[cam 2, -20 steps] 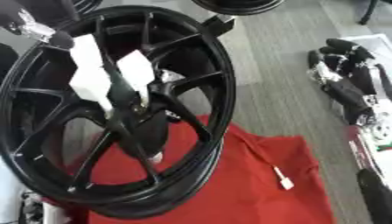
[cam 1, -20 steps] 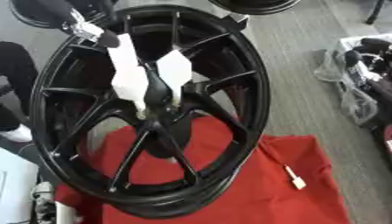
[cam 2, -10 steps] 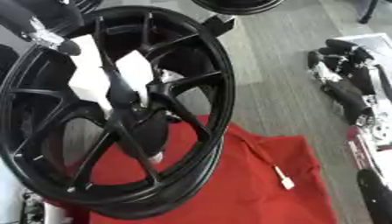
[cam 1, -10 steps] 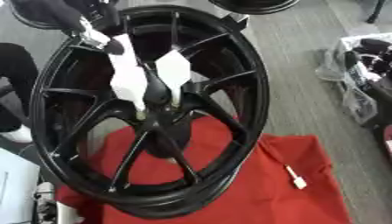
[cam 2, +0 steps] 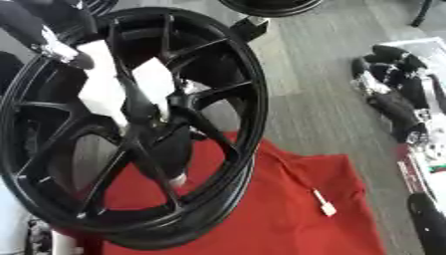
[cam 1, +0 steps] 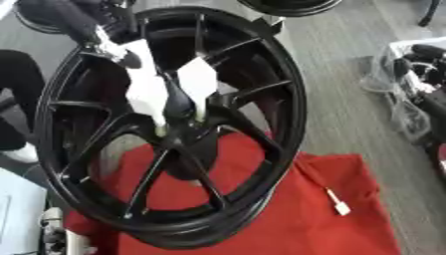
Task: Pull the pin out of the wheel hub.
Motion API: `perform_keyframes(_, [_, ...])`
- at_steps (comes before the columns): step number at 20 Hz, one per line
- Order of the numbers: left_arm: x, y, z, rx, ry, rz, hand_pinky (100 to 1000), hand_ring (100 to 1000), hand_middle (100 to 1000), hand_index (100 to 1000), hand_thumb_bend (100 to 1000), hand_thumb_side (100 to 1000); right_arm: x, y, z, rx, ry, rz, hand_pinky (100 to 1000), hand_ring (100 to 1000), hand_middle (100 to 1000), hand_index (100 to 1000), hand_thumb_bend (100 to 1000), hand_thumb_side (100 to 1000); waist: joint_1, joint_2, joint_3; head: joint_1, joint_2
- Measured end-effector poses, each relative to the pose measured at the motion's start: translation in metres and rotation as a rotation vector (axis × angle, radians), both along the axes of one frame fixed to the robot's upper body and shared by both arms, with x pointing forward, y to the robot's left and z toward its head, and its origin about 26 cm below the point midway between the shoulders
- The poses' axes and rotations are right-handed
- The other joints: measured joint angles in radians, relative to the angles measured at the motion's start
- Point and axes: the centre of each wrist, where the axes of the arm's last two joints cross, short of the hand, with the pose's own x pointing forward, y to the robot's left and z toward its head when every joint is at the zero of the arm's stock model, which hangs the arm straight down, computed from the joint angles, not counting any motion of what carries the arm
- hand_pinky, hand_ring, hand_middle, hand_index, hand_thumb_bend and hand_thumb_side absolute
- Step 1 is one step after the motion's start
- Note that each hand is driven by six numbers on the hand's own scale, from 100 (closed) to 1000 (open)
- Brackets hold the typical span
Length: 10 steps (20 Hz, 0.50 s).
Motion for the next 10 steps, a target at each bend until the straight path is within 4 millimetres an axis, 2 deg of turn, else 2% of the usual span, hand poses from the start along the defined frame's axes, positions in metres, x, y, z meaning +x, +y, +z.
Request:
perform_keyframes(7, [0.0022,-0.0053,-0.0060,0.024,-0.002,-0.009,894,854,704,732,579,587,0.0004,-0.0006,-0.0015,0.002,0.006,-0.002,888,674,643,735,349,223,0.001,0.000,-0.004,0.007,0.000])
perform_keyframes(10, [0.0029,-0.0053,-0.0075,0.037,-0.006,-0.010,890,849,691,723,564,556,0.0004,-0.0006,-0.0015,0.002,0.006,-0.002,888,673,643,735,349,223,0.001,0.000,-0.004,0.008,0.000])
